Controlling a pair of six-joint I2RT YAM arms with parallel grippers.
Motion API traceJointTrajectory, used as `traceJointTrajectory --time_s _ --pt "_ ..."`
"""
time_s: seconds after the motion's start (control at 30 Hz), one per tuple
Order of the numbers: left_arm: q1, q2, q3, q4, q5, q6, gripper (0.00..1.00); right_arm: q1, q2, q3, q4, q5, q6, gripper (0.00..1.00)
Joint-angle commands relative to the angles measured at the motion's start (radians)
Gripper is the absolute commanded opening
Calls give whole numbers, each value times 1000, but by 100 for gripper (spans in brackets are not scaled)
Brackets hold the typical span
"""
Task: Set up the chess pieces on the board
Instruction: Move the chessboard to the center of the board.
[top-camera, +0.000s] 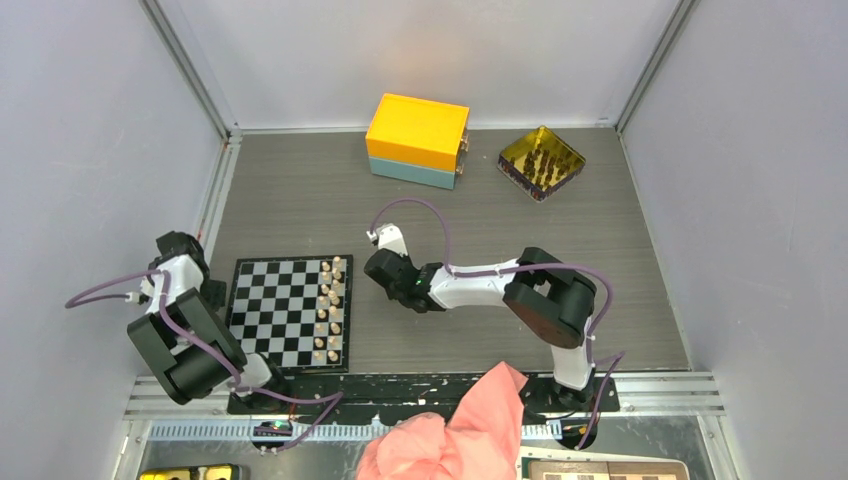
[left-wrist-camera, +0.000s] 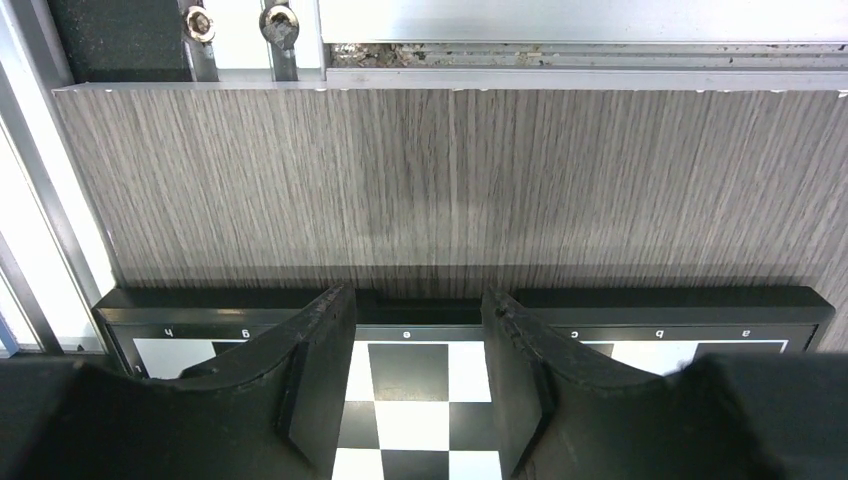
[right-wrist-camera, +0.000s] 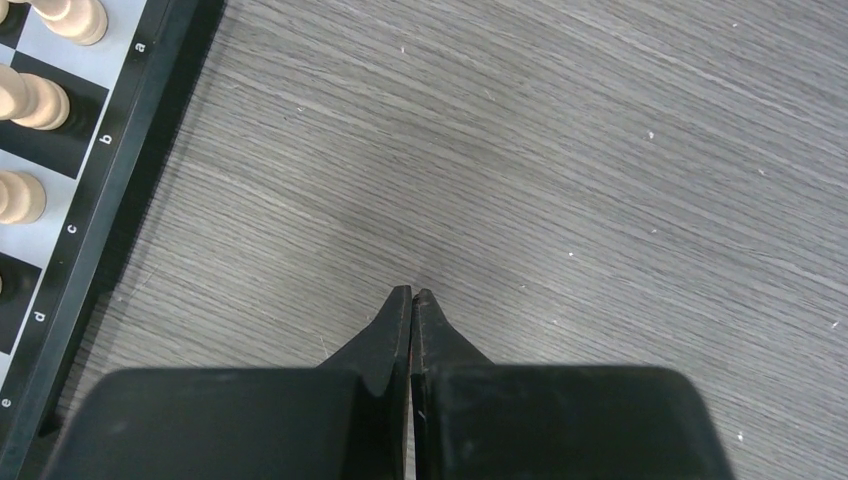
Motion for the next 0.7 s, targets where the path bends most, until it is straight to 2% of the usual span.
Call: traceJointTrajectory --time_s 0.0,0.1,0.67 --pt "9 -28 -14 37 -7 16 50 3 15 43 51 0 -4 0" --pt "9 -48 -41 48 -8 18 46 1 33 39 69 -7 11 0" --pt "-15 -61 -124 87 32 6 39 19 120 36 181 -105 67 0"
